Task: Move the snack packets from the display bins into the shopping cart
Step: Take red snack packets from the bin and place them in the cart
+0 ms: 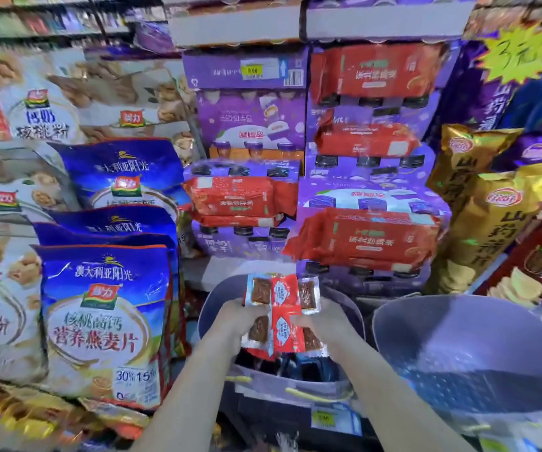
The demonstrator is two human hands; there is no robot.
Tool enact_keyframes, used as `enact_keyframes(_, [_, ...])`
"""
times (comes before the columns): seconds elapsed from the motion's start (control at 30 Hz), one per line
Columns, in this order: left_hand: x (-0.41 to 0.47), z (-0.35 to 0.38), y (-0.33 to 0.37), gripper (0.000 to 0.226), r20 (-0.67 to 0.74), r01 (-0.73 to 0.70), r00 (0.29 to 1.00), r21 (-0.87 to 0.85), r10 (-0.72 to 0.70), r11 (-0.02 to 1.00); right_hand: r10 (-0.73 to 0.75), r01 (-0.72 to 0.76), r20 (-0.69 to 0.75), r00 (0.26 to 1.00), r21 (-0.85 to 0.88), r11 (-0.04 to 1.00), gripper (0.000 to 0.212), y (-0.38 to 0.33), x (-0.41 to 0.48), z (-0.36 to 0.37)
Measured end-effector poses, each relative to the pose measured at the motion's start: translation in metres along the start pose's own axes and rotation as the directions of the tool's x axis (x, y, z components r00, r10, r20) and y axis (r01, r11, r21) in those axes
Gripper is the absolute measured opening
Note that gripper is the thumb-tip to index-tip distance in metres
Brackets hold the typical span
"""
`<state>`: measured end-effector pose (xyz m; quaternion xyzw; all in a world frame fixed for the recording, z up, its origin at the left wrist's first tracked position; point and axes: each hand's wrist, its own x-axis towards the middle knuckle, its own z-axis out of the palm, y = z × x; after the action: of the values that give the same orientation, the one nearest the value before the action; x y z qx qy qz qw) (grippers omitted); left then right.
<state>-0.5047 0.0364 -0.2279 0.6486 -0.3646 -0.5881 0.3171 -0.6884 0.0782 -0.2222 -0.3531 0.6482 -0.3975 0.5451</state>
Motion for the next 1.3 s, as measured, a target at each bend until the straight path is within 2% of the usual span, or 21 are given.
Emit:
enact_keyframes(0.07, [0.012,0.001,-0.004,0.015,0.01,0.014,1.0,0.043,-0.015,0.999,0.06,-0.061,-0.017,0.998,-0.055,0.997,0.028,0.006,0.01,0.004])
enact_keyframes(0.13, [0.024,0.002,-0.007,0.016,0.031,0.004,0.999,0.158,-0.009,0.987,0.107,-0.111,-0.038,0.994,-0.136,0.984,0.03,0.009,0.019,0.005])
enact_keyframes(0.2, [0.034,0.002,-0.008,0.025,0.042,-0.001,0.999,0.329,-0.014,0.944,0.155,-0.159,-0.035,0.987,-0.218,0.963,0.031,0.011,0.026,0.005])
enact_keyframes(0.33, [0.045,0.005,-0.012,0.042,0.061,0.02,0.996,0.505,-0.059,0.863,0.253,-0.251,-0.053,0.966,-0.424,0.87,0.044,0.014,0.038,0.006])
enact_keyframes(0.4, [0.047,0.006,-0.01,0.046,0.085,0.0,0.994,0.623,-0.067,0.782,0.272,-0.267,-0.065,0.96,-0.501,0.823,0.058,0.017,0.04,0.007])
enact_keyframes(0.47, [0.047,0.005,-0.006,0.058,0.1,-0.037,0.993,0.761,-0.06,0.648,0.29,-0.272,-0.059,0.955,-0.561,0.782,0.065,0.018,0.041,0.008])
enact_keyframes(0.57, [0.043,0.006,0.0,0.066,0.082,-0.049,0.996,0.875,-0.047,0.482,0.321,-0.271,-0.04,0.946,-0.638,0.72,0.054,0.021,0.039,0.009])
enact_keyframes(0.67, [0.036,0.01,0.002,0.082,0.068,-0.045,0.997,0.917,-0.045,0.396,0.323,-0.257,-0.032,0.946,-0.682,0.685,0.042,0.02,0.037,0.009])
enact_keyframes(0.77, [0.029,0.012,0.004,0.086,0.074,-0.074,0.997,0.945,0.012,0.319,0.292,-0.203,-0.013,0.956,-0.749,0.631,0.017,0.015,0.033,0.008])
enact_keyframes(0.83, [0.024,0.013,0.005,0.084,0.064,-0.077,0.996,0.956,0.055,0.282,0.261,-0.185,-0.032,0.965,-0.788,0.587,0.016,0.012,0.03,0.008])
enact_keyframes(0.87, [0.021,0.013,0.006,0.085,0.056,-0.073,0.996,0.962,0.072,0.264,0.238,-0.165,-0.035,0.971,-0.816,0.554,0.008,0.009,0.025,0.007])
enact_keyframes(0.9, [0.017,0.014,0.007,0.083,0.049,-0.07,0.995,0.968,0.091,0.242,0.222,-0.149,-0.033,0.974,-0.833,0.533,0.017,0.008,0.022,0.006])
enact_keyframes(0.97, [0.01,0.014,0.011,0.073,0.039,-0.065,0.99,0.979,0.133,0.195,0.196,-0.115,-0.024,0.98,-0.875,0.469,0.051,0.005,0.016,0.003])
enact_keyframes(1.03, [0.0,0.011,0.015,0.064,0.037,-0.064,0.984,0.987,0.173,0.15,0.145,-0.078,-0.019,0.989,-0.907,0.414,0.064,0.001,0.008,0.001])
enact_keyframes(1.17, [-0.037,0.006,0.022,0.057,0.046,-0.061,0.951,0.997,0.304,0.038,-0.039,0.041,0.029,0.999,-0.94,0.339,0.06,-0.003,-0.015,-0.002])
enact_keyframes(1.3, [-0.086,0.001,0.026,0.058,0.002,-0.022,0.904,0.999,0.427,0.041,-0.17,0.164,0.136,0.976,-0.973,0.162,0.057,-0.011,-0.044,-0.003])
